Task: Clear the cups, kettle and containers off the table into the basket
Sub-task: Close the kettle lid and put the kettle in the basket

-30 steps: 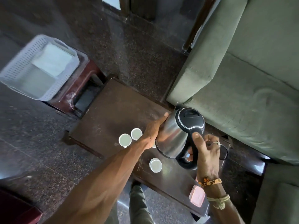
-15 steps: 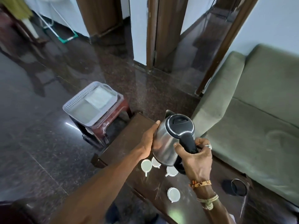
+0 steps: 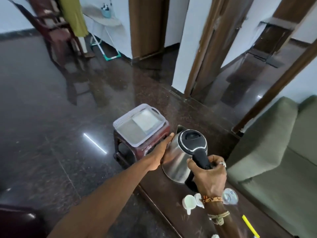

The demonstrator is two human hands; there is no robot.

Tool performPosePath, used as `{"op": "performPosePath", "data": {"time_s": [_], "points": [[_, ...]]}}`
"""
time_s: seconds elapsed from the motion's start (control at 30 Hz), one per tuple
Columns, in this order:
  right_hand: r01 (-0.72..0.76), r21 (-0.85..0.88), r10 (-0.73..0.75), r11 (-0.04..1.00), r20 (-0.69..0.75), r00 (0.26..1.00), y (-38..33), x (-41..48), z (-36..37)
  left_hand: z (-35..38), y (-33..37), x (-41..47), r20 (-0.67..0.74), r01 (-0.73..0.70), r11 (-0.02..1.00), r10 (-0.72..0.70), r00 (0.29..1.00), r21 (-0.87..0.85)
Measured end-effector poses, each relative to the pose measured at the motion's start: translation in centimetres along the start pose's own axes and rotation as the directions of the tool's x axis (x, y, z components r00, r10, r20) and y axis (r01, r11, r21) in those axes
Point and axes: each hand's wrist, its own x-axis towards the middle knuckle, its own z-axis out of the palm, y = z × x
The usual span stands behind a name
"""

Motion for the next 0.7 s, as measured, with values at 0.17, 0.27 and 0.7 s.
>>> {"op": "performPosePath", "data": {"time_s": [0.17, 0.27, 0.7], "points": [[0.002, 0.056, -0.005, 0.998, 0.047, 0.999, -2.3, -1.1, 5.3, -6.0, 1.6, -1.0, -0.069, 0.064, 0.998, -0.065, 0.995, -0.019], [0.021, 0.064, -0.027, 0.998, 0.083, 0.996, -2.9, -1.2, 7.5, -8.7, 1.4, -0.7, -0.147, 0.094, 0.995, -0.096, 0.985, -0.021], [0.104, 0.063, -0.116, 0.993, 0.238, 0.964, -4.7, 1.8, 16.2, -15.6, 1.6, 3.7, -0.349, 0.069, 0.950, -0.179, 0.920, -0.303]]}}
